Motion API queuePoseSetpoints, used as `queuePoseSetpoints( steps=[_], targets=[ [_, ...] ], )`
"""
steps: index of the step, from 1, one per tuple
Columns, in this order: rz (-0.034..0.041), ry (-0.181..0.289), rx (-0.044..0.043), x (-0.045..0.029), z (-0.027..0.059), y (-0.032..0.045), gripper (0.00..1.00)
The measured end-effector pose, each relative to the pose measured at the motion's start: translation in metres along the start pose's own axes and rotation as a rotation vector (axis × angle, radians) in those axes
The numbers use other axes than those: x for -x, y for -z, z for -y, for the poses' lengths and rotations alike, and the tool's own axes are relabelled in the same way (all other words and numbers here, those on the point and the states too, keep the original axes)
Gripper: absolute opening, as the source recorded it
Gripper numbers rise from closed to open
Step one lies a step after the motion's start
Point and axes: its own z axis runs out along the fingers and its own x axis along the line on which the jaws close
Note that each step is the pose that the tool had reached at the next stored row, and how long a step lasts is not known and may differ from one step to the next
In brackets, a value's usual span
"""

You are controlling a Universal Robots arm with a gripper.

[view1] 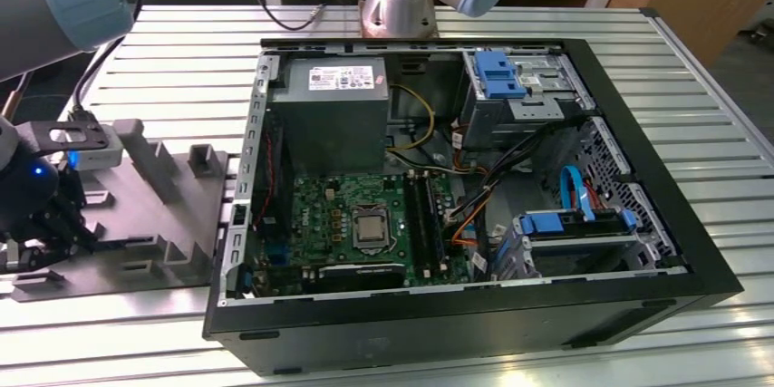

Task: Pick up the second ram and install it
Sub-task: 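Pick up the second ram and move it above second insertion slot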

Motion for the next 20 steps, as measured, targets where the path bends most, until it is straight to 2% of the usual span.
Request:
queuePoseSetpoints(
  steps=[3,12,20],
  targets=[
    [0.0044,0.000,-0.0001,-0.0007,0.0000,0.0001,0.21],
    [0.0050,0.000,-0.0001,-0.0007,-0.0001,0.0001,0.21],
    [0.0168,0.001,-0.0008,-0.0010,0.0000,0.0000,0.21]
  ],
)
